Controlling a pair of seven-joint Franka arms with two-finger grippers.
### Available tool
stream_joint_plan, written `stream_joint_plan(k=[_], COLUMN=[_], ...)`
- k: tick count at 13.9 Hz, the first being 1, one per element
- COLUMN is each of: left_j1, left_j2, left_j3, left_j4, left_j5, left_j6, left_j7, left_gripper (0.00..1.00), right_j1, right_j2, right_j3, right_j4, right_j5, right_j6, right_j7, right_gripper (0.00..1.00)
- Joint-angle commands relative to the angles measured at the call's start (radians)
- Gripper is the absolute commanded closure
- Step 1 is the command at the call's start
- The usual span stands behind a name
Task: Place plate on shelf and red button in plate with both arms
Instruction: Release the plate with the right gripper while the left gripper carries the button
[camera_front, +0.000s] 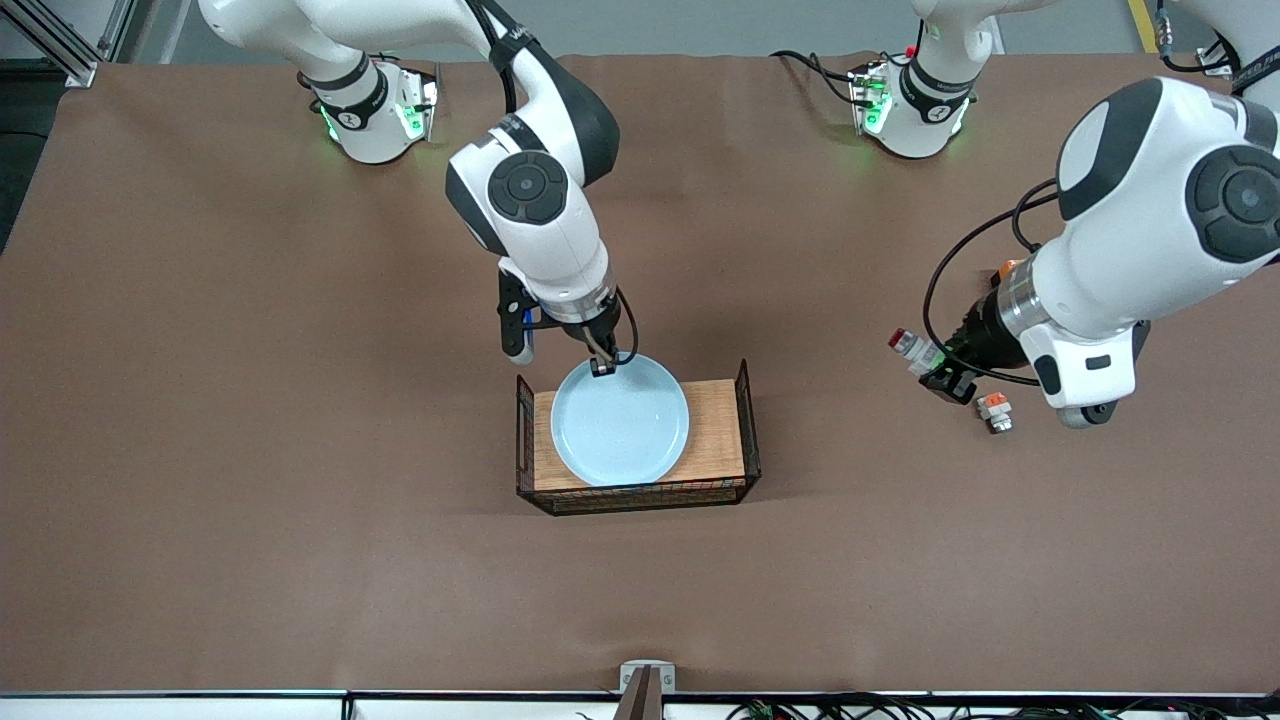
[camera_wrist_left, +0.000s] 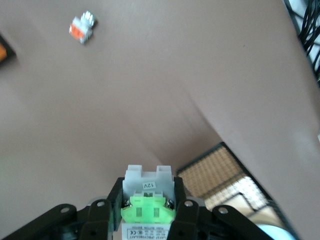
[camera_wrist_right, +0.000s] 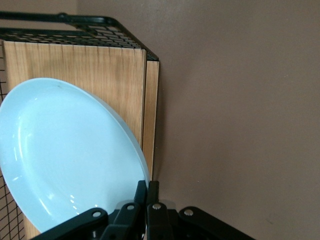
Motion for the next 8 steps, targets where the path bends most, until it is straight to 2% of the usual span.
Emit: stream_joint_plan(k=[1,4,6,7,8], left_j1=[-0.061,-0.141,-0.196,-0.239,-0.308], left_j2=[0.036,0.062,0.097,0.111,0.134], left_j3=[-0.002,0.008,0.031,0.066,0.130], left_j4=[0.079,0.117,0.139,0.163,0.183], left_j5=[-0.010,-0.009,-0.004,-0.002,-0.004], left_j6=[-0.012,0.005,0.031,0.043,0.065], left_j7=[-0.204,-0.367,-0.459,-0.499,-0.548], left_gripper=[1.00,1.00,1.00,1.00,1.00], right_j1=[-0.001,-0.002,-0.007,-0.011,-0.014], right_j2=[0.043,0.051,0.051,0.051,0.048], right_j3=[-0.004,-0.004,-0.004,-0.005,-0.005], right_j4=[0.032,0.032,0.030,0.032,0.032], right_j5=[-0.015,-0.014,-0.010,-0.009,-0.010], right_j6=[0.015,0.015,0.013,0.009,0.000], right_j7=[0.022,0.022,0.025,0.023,0.020], right_gripper=[0.97,0.89,0.57,0.35,0.16])
